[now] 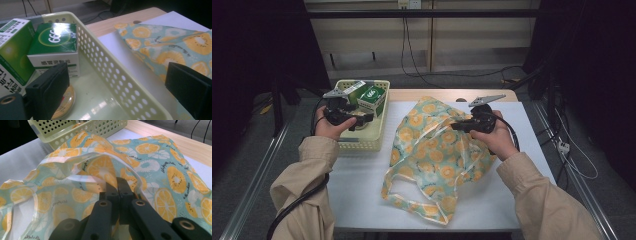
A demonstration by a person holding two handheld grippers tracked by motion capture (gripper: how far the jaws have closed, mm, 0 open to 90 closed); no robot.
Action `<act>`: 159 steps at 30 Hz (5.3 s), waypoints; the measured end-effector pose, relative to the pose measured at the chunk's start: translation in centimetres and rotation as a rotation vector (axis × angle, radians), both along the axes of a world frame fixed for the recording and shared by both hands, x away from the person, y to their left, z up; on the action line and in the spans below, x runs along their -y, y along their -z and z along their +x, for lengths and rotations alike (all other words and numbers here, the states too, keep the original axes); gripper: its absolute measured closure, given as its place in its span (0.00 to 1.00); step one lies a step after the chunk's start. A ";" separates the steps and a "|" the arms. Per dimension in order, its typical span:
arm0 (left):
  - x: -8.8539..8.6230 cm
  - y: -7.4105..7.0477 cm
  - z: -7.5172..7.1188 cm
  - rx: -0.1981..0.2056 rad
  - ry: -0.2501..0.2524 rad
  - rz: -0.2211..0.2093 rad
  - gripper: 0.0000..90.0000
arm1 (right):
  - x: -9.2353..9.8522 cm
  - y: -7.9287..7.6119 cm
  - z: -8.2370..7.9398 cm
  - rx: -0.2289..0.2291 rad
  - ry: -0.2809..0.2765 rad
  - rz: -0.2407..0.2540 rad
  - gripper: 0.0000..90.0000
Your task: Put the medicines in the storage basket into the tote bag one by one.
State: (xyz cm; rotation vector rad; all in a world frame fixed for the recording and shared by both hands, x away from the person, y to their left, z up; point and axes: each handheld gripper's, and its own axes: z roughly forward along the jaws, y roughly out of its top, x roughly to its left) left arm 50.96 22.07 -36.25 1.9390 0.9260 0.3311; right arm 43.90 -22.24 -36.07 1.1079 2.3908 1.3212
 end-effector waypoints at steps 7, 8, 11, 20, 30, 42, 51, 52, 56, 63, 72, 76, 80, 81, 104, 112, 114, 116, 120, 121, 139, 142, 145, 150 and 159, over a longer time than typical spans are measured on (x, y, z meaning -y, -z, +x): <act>-0.5 0.7 1.2 0.012 0.002 0.039 0.07 | 0.0 0.1 -0.1 -0.004 0.001 -0.003 1.00; -0.5 0.7 1.2 0.012 0.002 0.039 0.07 | 0.0 0.0 -0.1 -0.005 0.001 -0.004 1.00; -0.6 1.2 1.7 0.003 0.003 0.060 0.07 | -0.1 0.0 -0.1 -0.002 -0.004 -0.005 1.00; -0.4 1.8 3.8 -0.036 0.013 0.128 0.08 | 0.1 0.0 -0.1 -0.007 -0.002 -0.005 1.00; -0.1 4.1 6.2 -0.080 0.002 0.171 0.08 | -0.2 0.2 0.0 -0.014 -0.008 -0.005 1.00; -1.1 7.4 7.4 -0.125 -0.057 0.279 0.08 | -0.2 0.5 0.3 -0.026 -0.003 -0.001 1.00; -0.5 8.3 7.5 -0.195 -0.080 0.403 0.21 | -0.5 0.6 0.3 -0.028 -0.007 -0.003 1.00; -0.4 8.3 7.4 -0.197 -0.095 0.398 0.22 | -0.5 0.6 0.2 -0.026 -0.008 -0.006 1.00; -0.4 7.4 7.3 -0.179 -0.113 0.398 0.23 | -0.4 0.3 0.1 -0.018 -0.007 -0.003 1.00; -0.1 4.6 6.5 -0.138 -0.129 0.294 0.23 | -0.3 0.5 0.2 -0.026 -0.004 -0.005 1.00; 1.5 0.6 4.9 -0.150 -0.064 0.214 0.23 | -0.8 0.9 0.5 -0.037 0.001 -0.021 1.00; 1.8 -0.2 3.7 -0.154 -0.022 0.202 0.23 | -0.8 1.0 0.6 -0.038 0.005 -0.022 1.00; 2.1 -0.6 2.7 -0.158 0.015 0.223 0.23 | -0.9 1.2 0.8 -0.042 0.009 -0.023 1.00; 2.5 -0.9 2.1 -0.161 0.022 0.220 0.23 | -1.0 1.2 0.8 -0.041 0.009 -0.022 1.00; 9.9 -4.4 -5.7 -0.090 0.297 0.160 0.23 | -1.7 1.5 0.9 -0.049 0.015 -0.025 1.00; 12.5 -4.0 -8.3 -0.086 0.378 0.154 0.23 | -1.9 1.5 0.8 -0.047 0.013 -0.022 1.00; 12.9 -3.8 -8.6 -0.088 0.397 0.153 0.23 | -1.9 1.4 0.8 -0.045 0.015 -0.025 1.00; 13.6 -3.4 -9.1 -0.090 0.427 0.147 0.23 | -1.9 1.3 0.8 -0.045 0.017 -0.023 1.00; 14.8 -2.5 -9.9 -0.100 0.463 0.132 0.23 | -2.0 1.4 0.9 -0.044 0.023 -0.022 1.00; 15.0 -2.3 -10.1 -0.097 0.469 0.134 0.23 | -2.0 1.5 1.0 -0.045 0.025 -0.025 1.00; 20.0 3.4 -9.0 -0.092 0.466 0.196 0.23 | -1.7 2.5 3.8 -0.077 0.079 -0.010 1.00; 20.5 4.5 -8.2 -0.102 0.450 0.206 0.23 | -1.5 2.4 3.7 -0.076 0.077 -0.007 1.00; 21.2 5.4 -7.7 -0.098 0.439 0.229 0.23 | -1.4 2.0 3.4 -0.070 0.063 0.003 1.00; 22.1 6.2 -6.6 -0.091 0.418 0.211 0.23 | -1.2 1.7 3.1 -0.063 0.057 0.001 1.00; 22.7 6.9 -4.6 -0.092 0.360 0.205 0.23 | -1.1 2.0 3.1 -0.071 0.059 0.009 1.00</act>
